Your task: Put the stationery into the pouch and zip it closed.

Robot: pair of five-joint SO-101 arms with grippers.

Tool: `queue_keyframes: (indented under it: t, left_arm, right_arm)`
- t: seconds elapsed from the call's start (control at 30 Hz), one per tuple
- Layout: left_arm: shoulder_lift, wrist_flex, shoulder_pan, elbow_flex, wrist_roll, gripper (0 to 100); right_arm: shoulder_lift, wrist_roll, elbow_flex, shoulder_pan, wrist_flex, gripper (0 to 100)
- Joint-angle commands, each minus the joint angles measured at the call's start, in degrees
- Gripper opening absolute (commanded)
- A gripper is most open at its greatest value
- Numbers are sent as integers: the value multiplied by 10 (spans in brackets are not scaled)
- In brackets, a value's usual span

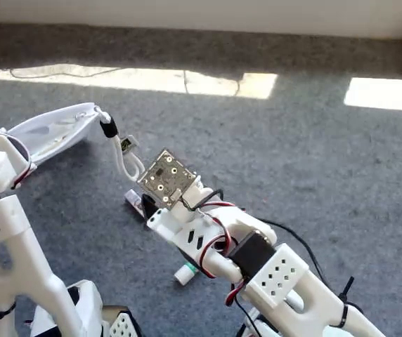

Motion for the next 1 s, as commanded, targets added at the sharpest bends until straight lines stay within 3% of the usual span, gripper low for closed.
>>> queue_keyframes:
  t: [0.0,0.27,0.97]
  left_arm:
    - [-23,-25,-15,-7,6,7]
    - [-23,-25,-30,-7,6,7]
    - [-22,-34,-28,0,6,7]
  right_arm:
    - [78,-7,-9,-10,-22,170]
    - [238,-7,-29,-9,-102,170]
    - [487,-42,-180,-9,-102,170]
